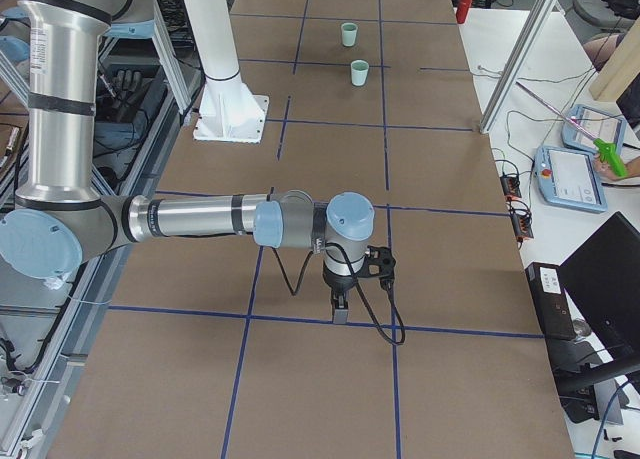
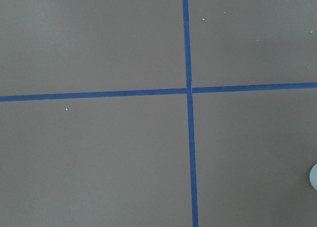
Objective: Stack cups
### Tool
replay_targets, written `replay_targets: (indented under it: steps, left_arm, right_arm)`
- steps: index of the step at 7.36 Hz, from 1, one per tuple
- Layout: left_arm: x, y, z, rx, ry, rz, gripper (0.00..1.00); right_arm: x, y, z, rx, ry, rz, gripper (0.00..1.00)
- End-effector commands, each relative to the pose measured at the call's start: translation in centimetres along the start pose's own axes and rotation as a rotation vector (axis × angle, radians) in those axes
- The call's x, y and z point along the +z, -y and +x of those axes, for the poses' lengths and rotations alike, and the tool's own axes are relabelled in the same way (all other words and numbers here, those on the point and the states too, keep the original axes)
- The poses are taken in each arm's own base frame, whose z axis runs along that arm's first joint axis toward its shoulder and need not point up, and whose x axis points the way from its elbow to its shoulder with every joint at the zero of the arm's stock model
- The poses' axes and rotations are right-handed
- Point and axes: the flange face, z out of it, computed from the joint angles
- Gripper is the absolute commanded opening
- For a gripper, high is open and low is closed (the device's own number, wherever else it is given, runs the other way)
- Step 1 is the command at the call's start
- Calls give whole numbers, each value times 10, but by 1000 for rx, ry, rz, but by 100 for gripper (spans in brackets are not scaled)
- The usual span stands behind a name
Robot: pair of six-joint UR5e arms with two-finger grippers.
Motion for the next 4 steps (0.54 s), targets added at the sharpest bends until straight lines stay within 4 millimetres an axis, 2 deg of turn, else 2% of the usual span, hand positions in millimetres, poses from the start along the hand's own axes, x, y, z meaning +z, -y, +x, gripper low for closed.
replay_targets:
  steps: [1,4]
  left_arm:
    - [0,3,1,49,1,22,100]
    - [4,-3,-2,55,3,24,100]
  right_arm:
    - [0,0,0,0,0,0,100]
    - [0,0,0,0,0,0,100]
